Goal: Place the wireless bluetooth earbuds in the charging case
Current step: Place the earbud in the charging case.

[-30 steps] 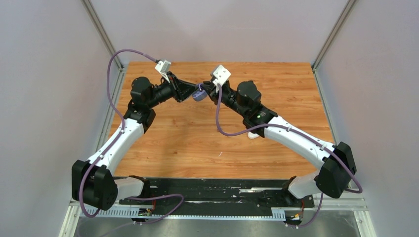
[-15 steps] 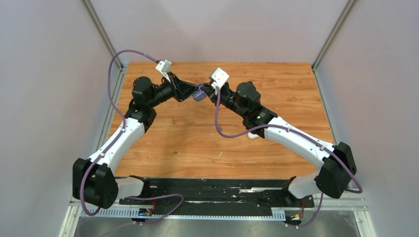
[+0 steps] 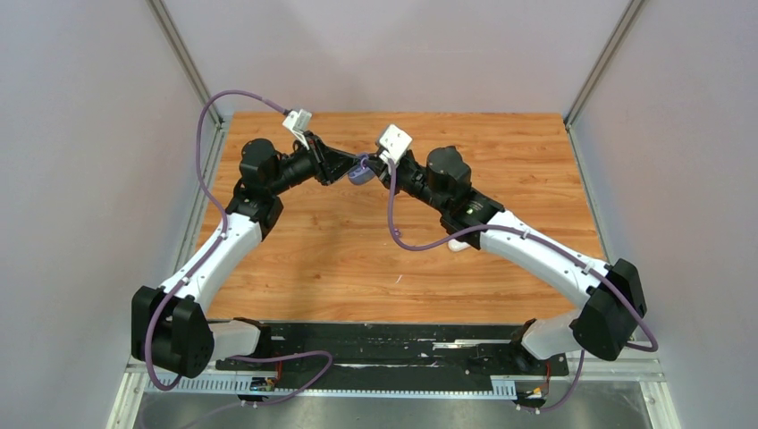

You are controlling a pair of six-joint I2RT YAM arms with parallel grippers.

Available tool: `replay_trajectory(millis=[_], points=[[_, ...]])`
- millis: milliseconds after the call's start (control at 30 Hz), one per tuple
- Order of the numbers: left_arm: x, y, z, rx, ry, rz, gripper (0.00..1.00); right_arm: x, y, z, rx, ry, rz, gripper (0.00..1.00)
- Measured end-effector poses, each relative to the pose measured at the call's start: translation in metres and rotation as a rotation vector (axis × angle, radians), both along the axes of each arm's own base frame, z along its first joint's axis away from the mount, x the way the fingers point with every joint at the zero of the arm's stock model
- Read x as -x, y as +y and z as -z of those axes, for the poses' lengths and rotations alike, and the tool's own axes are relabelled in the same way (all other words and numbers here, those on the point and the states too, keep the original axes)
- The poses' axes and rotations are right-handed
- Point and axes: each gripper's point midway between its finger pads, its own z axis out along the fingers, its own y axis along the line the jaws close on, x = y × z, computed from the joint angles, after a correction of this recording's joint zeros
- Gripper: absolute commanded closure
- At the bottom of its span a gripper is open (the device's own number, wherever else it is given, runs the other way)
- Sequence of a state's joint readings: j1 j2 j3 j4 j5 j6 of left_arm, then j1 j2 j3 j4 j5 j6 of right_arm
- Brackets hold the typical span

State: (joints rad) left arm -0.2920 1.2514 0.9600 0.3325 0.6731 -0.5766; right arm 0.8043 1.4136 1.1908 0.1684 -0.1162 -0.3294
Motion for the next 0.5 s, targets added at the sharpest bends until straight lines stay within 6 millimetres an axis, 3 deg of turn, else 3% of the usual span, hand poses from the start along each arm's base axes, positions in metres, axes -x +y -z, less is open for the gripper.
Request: replay_trajectory(millis=[500], points=[[0.0004, 0.0001, 0.0002, -0.009, -0.013, 0.006, 1.0, 0.0097, -0.0053, 0.0027, 0.059, 0.014, -0.028, 0.8]])
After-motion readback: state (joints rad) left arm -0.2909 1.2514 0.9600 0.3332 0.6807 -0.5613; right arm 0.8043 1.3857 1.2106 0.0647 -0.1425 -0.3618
